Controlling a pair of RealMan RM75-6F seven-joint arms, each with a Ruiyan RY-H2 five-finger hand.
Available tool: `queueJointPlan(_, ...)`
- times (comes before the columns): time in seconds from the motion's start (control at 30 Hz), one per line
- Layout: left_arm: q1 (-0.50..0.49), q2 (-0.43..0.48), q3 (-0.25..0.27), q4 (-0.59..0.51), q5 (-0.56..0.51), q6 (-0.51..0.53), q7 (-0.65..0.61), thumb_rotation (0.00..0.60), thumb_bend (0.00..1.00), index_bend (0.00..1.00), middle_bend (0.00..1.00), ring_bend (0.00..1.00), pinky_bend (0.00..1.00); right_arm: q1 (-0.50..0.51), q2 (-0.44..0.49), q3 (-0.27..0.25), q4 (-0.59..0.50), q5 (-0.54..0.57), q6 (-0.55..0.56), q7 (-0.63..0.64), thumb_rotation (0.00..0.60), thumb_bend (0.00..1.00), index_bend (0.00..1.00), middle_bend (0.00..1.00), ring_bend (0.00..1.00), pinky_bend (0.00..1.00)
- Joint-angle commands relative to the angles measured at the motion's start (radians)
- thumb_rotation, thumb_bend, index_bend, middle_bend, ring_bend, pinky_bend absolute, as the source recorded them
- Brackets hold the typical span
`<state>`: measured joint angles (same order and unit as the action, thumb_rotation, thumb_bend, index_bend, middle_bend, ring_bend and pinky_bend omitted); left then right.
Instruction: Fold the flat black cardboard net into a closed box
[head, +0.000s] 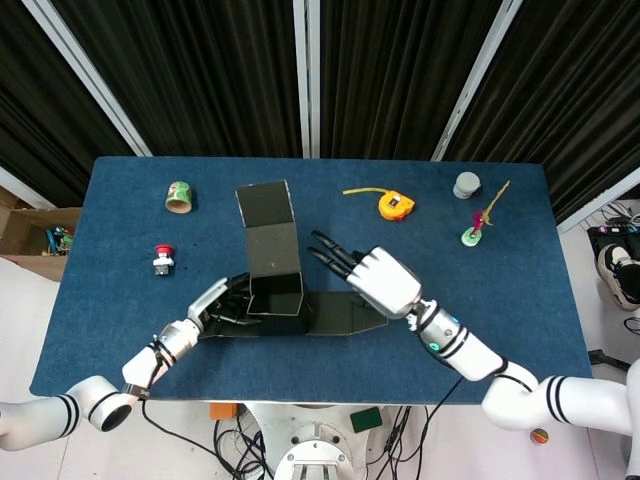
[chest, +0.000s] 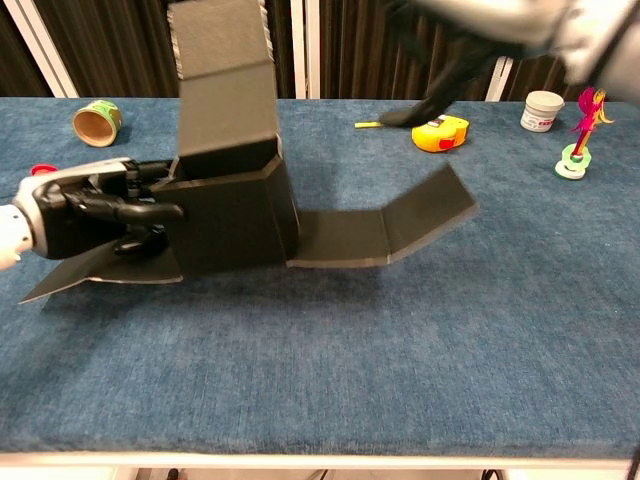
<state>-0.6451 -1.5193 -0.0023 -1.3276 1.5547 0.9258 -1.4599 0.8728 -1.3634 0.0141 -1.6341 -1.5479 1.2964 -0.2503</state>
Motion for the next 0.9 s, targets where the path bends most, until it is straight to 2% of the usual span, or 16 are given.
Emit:
queueJointPlan(0.03,0.01,0.064,0.024,0.001,0.064,0.083,-0.216,0.6,0.05,0.31,0.31,0.55,0.89,-0.176,0.024,-0.034,0.131,-0.104,0.243,0.291,0.6,0.18,0.0,0.03,0.64,1.0)
queueJointPlan(0.17,0.012,0.109,0.02,-0.013,0.074,0.138,-0.379,0.6,0.05,0.31,0.3,0.55,0.89,-0.251,-0.028,-0.026,0.264,-0.11,0.342,0.489,0.6,0.18,0.0,0.07,0.65,1.0)
queueJointPlan(0.4,0.0,0.156,0.015,-0.059,0.081,0.175,-0.533,0.6,0.05,0.3,0.29,0.55,0.89,-0.263,-0.132,0.018,0.383,-0.123,0.359,0.644,0.6,0.18,0.0,0.09,0.65,1.0)
queueJointPlan(0.67,-0.029,0.168,0.014,-0.108,0.078,0.16,-0.575,0.6,0.05,0.3,0.29,0.55,0.89,-0.149,-0.297,0.107,0.411,-0.162,0.272,0.58,0.6,0.14,0.01,0.15,0.69,1.0)
queueJointPlan(0.9,-0.04,0.176,0.03,-0.112,0.089,0.151,-0.505,0.6,0.05,0.3,0.29,0.55,0.89,-0.066,-0.329,0.169,0.384,-0.15,0.167,0.499,0.6,0.13,0.2,0.22,0.71,1.0)
